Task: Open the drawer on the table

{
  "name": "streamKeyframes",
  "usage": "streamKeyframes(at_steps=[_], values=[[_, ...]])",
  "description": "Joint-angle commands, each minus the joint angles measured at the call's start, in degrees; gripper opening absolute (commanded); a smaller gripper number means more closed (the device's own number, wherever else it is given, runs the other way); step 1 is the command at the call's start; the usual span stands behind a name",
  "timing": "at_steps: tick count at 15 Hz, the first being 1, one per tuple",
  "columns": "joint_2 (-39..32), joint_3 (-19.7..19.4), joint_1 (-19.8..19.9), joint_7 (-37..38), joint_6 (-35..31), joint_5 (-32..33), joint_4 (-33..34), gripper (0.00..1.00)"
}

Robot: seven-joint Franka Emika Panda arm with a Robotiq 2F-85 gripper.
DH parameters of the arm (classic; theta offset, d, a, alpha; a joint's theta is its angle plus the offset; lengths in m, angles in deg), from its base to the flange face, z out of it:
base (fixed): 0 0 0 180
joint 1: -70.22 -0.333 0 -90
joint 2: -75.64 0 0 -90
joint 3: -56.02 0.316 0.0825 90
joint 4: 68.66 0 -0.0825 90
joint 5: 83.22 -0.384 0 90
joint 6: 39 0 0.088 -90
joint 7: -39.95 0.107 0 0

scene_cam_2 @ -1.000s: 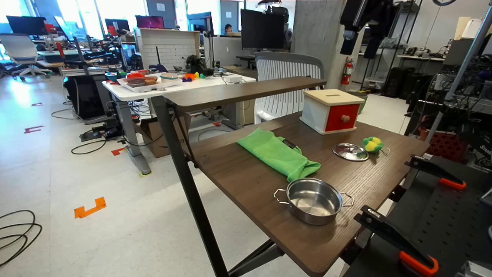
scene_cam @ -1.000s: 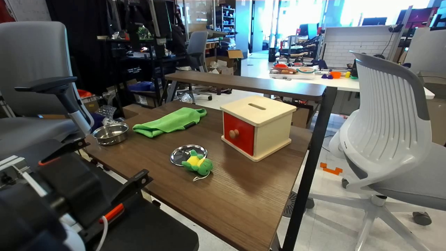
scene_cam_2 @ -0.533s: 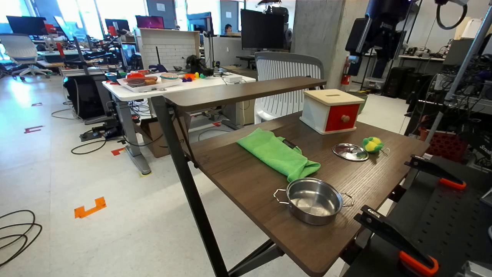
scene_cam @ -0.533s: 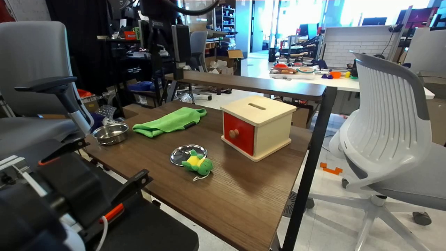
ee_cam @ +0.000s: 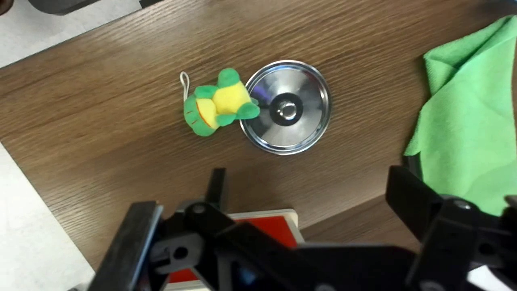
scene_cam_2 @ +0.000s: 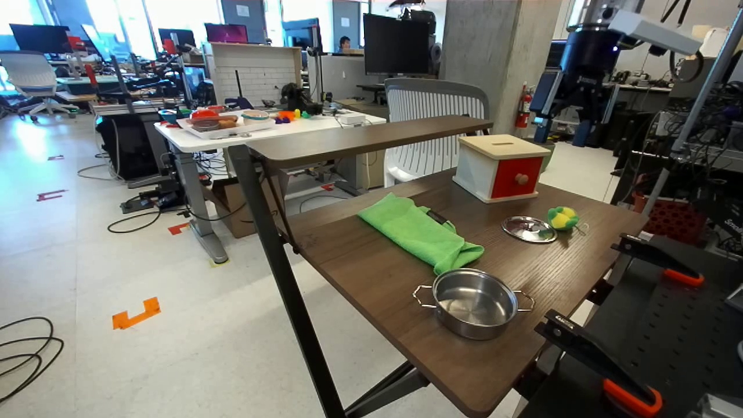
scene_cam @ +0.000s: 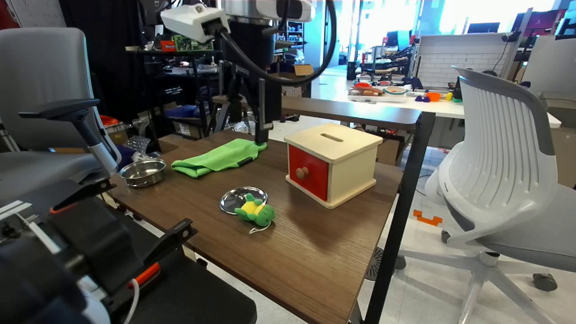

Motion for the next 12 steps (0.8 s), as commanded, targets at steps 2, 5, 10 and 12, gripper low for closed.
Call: streamKeyframes(at_steps=[2, 5, 10, 12], values=[[-7.8, -0.1, 2.1, 0.8, -7.9, -0.9, 4.5, 1.00], [-11.7, -0.6, 2.0, 3.1, -13.4, 1.5, 5.1, 1.00], [-17.0, -2.4, 0.3, 8.1, -19.0, 6.3, 6.3, 1.00], [-18.1, -2.5, 0.1, 9.0, -20.0, 7.6, 6.8, 1.00]])
